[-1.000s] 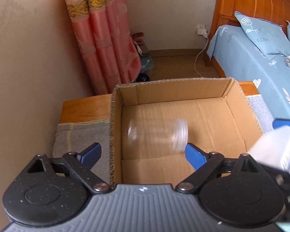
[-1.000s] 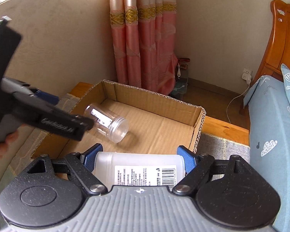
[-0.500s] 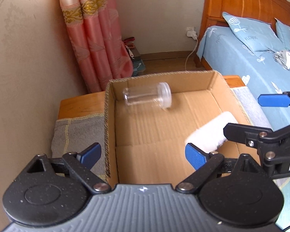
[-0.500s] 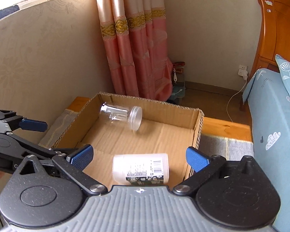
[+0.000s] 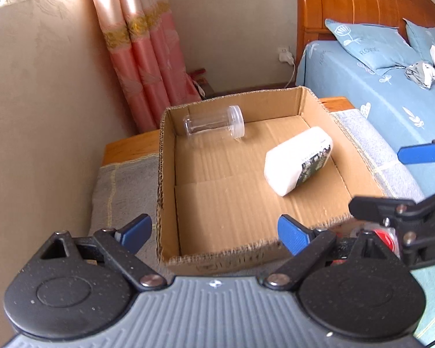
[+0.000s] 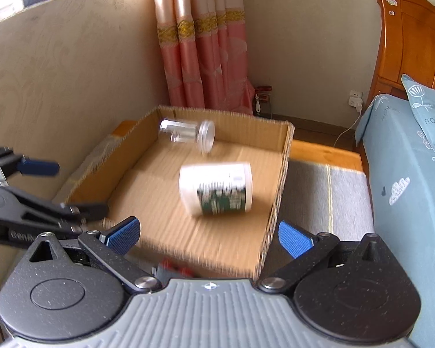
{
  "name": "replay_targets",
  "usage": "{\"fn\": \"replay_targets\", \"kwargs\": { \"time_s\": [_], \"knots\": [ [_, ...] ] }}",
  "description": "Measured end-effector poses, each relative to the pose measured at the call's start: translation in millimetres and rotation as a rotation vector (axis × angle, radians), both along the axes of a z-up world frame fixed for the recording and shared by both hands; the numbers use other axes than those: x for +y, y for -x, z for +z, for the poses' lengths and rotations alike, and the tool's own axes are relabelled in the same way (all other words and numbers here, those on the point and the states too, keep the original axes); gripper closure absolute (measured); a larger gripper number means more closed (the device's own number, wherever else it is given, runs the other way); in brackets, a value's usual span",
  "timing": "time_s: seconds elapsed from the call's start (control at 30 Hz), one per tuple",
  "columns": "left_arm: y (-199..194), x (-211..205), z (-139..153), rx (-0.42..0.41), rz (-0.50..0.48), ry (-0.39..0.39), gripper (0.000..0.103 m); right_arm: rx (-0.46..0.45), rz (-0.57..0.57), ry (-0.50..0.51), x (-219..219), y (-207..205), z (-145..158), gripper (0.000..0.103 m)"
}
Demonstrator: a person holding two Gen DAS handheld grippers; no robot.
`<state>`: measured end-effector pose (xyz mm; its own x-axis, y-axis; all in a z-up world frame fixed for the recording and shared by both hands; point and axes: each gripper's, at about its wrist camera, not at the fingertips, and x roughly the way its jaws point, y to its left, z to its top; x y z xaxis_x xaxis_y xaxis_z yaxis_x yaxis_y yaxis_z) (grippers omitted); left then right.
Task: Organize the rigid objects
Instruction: 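Move the left gripper to the red toy train while the right moves to the pink keychain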
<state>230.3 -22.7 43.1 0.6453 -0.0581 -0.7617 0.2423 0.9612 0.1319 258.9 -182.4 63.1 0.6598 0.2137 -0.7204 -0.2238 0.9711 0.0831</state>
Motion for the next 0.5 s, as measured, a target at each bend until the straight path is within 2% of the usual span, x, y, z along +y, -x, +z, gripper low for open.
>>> {"fn": "replay_targets", "kwargs": {
  "time_s": [0.3, 0.4, 0.5],
  "knots": [
    [55, -5, -15, 0.0, -0.062, 0.032, 0.009, -0.046, 0.014, 0.041, 2, 64, -31, 0.0],
    [72, 1, -16, -0.016, -0.063, 0.079, 0.009, -0.069, 0.011, 0.026, -1, 81, -37, 0.0],
    [84, 8, -23, 0.007, -0.045, 0.14, 0.009, -0.102, 0.023, 0.016, -5, 99, -43, 0.0]
  ]
}}
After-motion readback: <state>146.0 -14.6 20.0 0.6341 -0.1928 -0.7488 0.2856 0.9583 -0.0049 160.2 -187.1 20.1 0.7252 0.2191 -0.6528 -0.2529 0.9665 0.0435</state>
